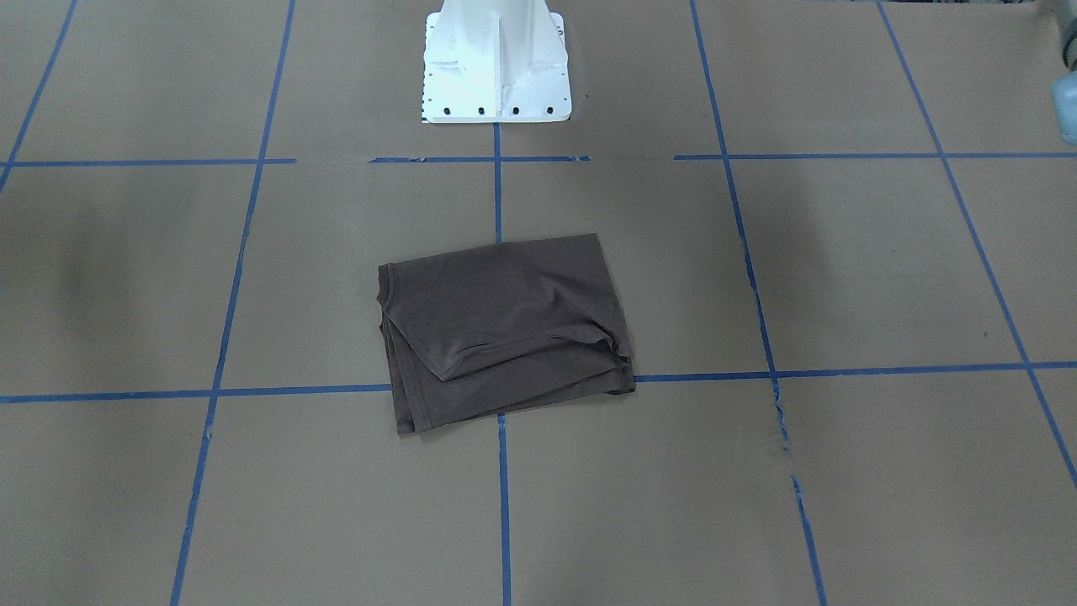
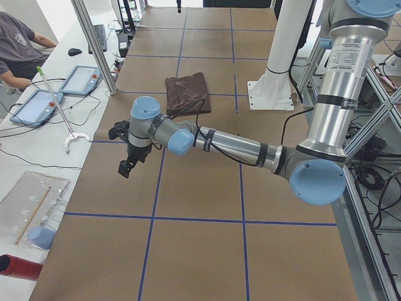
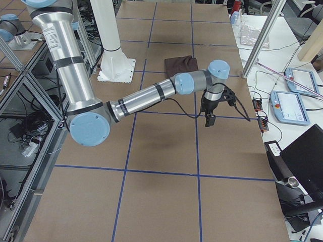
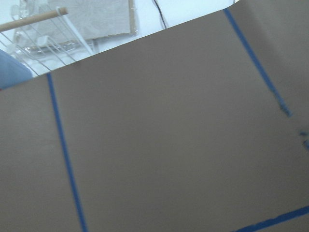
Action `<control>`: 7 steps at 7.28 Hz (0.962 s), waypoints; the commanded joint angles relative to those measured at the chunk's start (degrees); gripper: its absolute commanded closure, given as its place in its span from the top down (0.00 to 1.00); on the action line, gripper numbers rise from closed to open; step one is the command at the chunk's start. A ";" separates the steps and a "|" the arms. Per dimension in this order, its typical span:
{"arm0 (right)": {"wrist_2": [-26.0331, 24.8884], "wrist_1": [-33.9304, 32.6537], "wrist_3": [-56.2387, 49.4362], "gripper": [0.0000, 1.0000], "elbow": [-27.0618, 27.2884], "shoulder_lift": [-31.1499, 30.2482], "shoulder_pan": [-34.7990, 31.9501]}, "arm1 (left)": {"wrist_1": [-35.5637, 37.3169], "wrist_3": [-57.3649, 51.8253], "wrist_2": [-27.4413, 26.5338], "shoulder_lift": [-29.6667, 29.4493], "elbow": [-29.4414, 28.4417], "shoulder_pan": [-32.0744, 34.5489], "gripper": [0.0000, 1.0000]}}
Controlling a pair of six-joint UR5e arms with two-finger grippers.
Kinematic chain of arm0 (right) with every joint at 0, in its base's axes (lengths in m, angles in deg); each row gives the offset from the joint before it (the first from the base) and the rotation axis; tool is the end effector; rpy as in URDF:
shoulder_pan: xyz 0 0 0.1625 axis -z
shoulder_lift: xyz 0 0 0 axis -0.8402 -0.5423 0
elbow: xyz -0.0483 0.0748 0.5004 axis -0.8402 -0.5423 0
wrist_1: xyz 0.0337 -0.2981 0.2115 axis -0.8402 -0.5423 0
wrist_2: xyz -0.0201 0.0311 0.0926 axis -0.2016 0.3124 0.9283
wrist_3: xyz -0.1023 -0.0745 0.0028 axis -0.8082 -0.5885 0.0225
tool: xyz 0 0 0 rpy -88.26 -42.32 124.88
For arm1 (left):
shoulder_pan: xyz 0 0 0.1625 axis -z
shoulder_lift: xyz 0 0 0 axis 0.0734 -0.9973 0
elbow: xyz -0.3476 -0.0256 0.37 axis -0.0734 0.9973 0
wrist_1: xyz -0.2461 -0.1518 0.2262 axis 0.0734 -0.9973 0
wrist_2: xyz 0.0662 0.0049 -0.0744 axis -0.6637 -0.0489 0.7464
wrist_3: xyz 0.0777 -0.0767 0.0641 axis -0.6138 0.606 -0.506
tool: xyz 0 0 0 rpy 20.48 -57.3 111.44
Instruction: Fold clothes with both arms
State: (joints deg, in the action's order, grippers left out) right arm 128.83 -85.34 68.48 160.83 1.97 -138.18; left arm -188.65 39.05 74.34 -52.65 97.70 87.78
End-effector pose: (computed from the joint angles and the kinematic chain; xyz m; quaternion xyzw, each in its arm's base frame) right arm -0.0365 -0.5399 0.6133 0.0332 -0.3659 -0.0667 0.9277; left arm -0.0003 -0.5579 0.6422 0.2300 0.2794 0.1866 0.9133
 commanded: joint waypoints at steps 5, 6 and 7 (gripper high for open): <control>1.73 0.11 -6.29 1.00 1.77 -12.91 -7.14 | 14.04 -5.66 4.62 4.25 -1.29 2.65 1.00; 2.43 0.11 -6.38 1.00 1.16 -13.45 -7.14 | 18.22 -5.66 7.17 5.13 1.45 2.74 1.00; 2.52 0.11 -6.46 1.00 -0.15 -13.46 -7.14 | 18.43 -6.27 7.72 6.35 1.39 3.00 1.00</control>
State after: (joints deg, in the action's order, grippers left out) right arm 130.98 -85.24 62.07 161.89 -11.00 -145.31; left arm -173.12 33.23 80.39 -47.53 97.61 90.55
